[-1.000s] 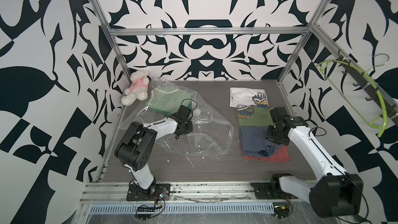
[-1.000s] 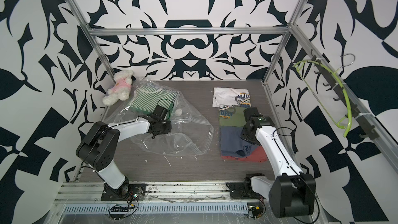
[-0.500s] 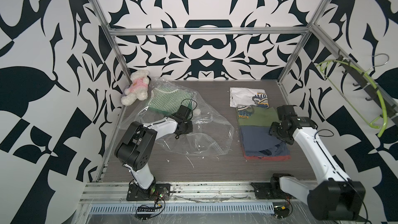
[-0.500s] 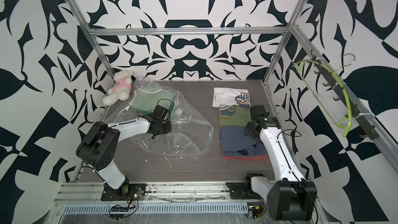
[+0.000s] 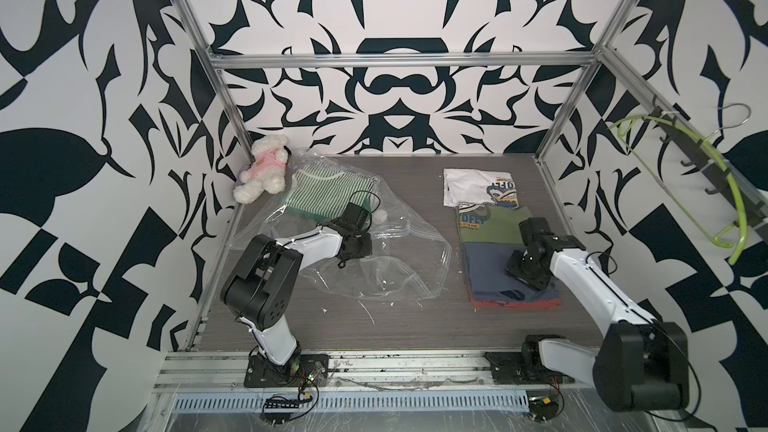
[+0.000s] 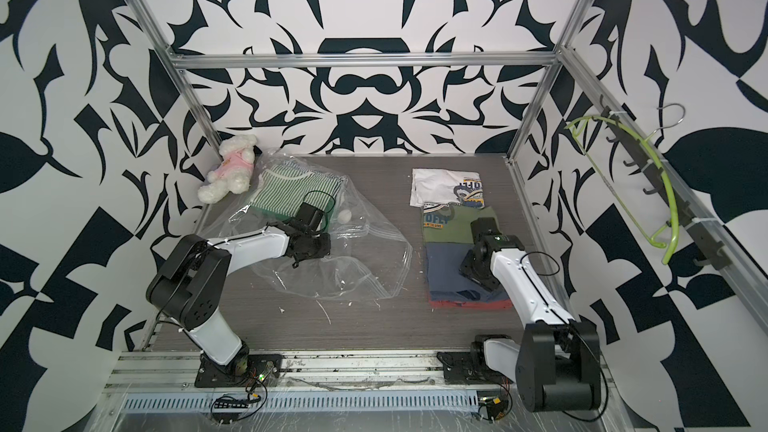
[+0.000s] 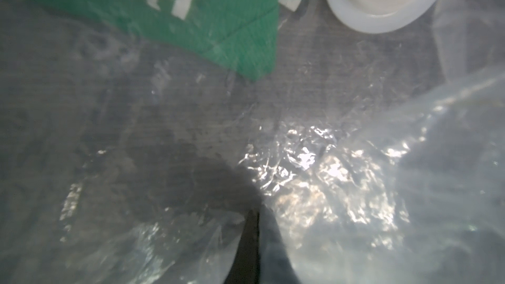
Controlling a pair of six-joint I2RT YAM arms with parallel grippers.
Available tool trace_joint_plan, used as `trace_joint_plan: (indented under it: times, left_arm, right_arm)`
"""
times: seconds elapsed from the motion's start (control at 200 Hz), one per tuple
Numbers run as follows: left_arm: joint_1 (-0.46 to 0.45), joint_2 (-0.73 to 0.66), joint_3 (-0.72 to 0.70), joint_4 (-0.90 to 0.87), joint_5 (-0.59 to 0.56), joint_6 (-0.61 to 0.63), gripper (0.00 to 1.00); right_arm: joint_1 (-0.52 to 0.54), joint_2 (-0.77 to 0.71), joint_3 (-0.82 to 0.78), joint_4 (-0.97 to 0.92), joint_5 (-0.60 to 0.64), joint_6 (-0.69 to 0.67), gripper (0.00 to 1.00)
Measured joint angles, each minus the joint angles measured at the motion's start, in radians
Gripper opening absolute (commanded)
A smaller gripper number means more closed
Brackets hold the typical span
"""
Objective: Take the tank top out of the vacuum bag
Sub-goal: Take out the tank top from the vacuum bag.
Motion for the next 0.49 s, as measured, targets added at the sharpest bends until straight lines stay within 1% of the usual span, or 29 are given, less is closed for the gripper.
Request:
trace_joint_plan:
  times: [0.075,0.18,0.275,0.375,0.46,0.495]
  left_arm:
    - [0.000,-0.011,-0.003,0.000,0.001,0.000,0.00]
    - [0.000,-0.026,-0.003,0.000,0.005,0.002,0.00]
    - [0.000,-0.048,-0.004,-0.001,0.008,0.003,0.00]
    - [0.001,-0.088,-0.004,-0.009,0.010,0.003,0.00]
    - [0.001,-0.131,-0.001,-0.023,0.014,0.003,0.00]
    - [0.001,-0.147,0.002,-0.031,0.018,0.002,0.00]
  right_arm:
    - [-0.023,0.021,-0.034,0.048,-0.039,0.023,0.57]
    - [-0.041,-0.008,-0.033,0.061,-0.068,0.039,0.68]
    - [-0.040,-0.077,-0.016,0.047,-0.080,0.021,0.77]
    - [-0.031,-0.174,0.046,0.045,-0.095,-0.018,0.87]
    - [-0.011,-0.237,0.093,0.087,-0.138,-0.048,0.89]
    - [0.004,-0.255,0.102,0.114,-0.162,-0.059,0.87]
